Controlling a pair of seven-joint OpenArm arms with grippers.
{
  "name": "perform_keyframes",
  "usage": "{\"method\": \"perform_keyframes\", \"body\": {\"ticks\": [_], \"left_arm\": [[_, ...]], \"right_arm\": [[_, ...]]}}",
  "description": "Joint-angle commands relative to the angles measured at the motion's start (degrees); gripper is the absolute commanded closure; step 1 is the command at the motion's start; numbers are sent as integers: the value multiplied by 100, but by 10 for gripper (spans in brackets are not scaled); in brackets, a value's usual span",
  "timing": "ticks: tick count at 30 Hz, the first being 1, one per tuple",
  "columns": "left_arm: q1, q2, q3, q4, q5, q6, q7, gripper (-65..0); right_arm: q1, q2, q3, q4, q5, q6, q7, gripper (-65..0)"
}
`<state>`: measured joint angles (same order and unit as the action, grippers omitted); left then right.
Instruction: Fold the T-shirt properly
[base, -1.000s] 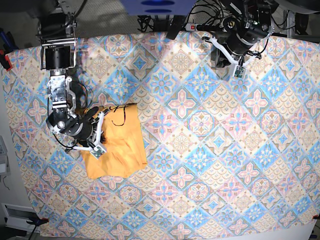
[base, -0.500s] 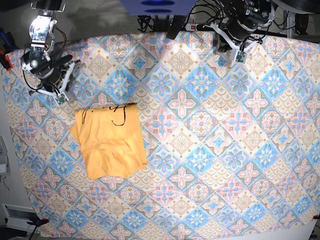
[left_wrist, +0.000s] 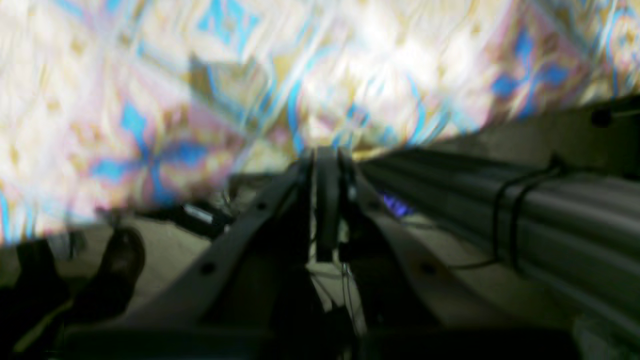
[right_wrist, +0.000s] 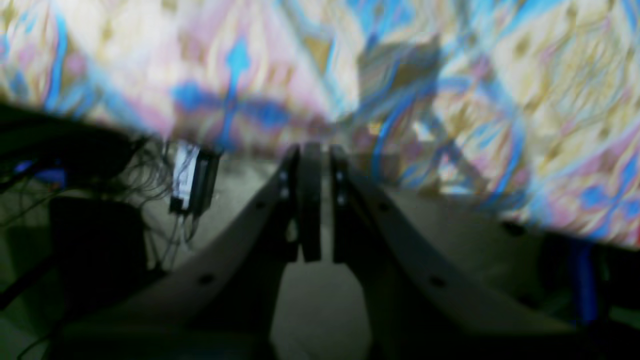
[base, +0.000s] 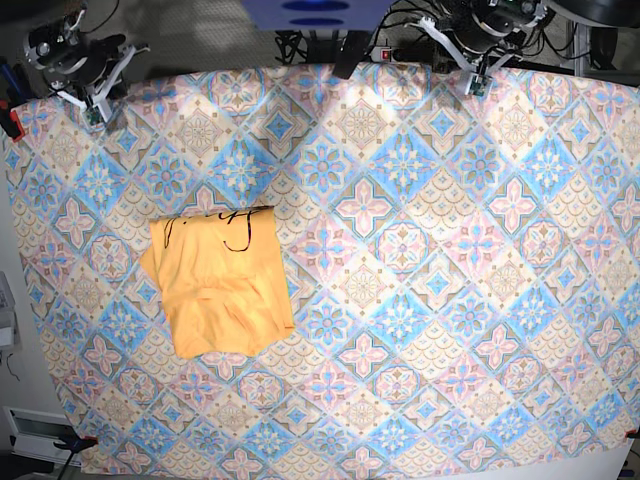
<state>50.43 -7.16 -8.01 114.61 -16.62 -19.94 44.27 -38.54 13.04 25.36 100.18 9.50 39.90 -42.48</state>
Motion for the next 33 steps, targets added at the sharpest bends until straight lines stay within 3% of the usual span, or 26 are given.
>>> {"method": "perform_keyframes", "body": {"ticks": [1,9,14,21,24,27,33], "left_arm": [[148,-9,-12,87,-48,-41,-80,0],[359,-9,5,-291,23,-41,-80,0],[148,-1,14,-1135,5,-41,-106,0],[-265,-36,401,-2718,23,-32,-950,0],[-591,-36,630,-3544,23,-32,-1161,0],[-942,-71,849,-4502,31,-32,-1407,0],[-1602,-133,876,-6375,585,-32,-2524,0]], "right_arm": [[-159,72,44,52,39,10,68,-26],[-563,-95,9,-880,31,10,59,-26],[-378,-113,-106,-2014,31,10,120,-26],[-106,-157,-1108,-3587,4,10,1281,-26],[263,-148,-1609,-4396,4,-328,1861,-26],[571,-148,-1723,-5319,4,-381,2406,-26],[1248,-174,-1758,-7139,-5,-381,3654,-28]]}}
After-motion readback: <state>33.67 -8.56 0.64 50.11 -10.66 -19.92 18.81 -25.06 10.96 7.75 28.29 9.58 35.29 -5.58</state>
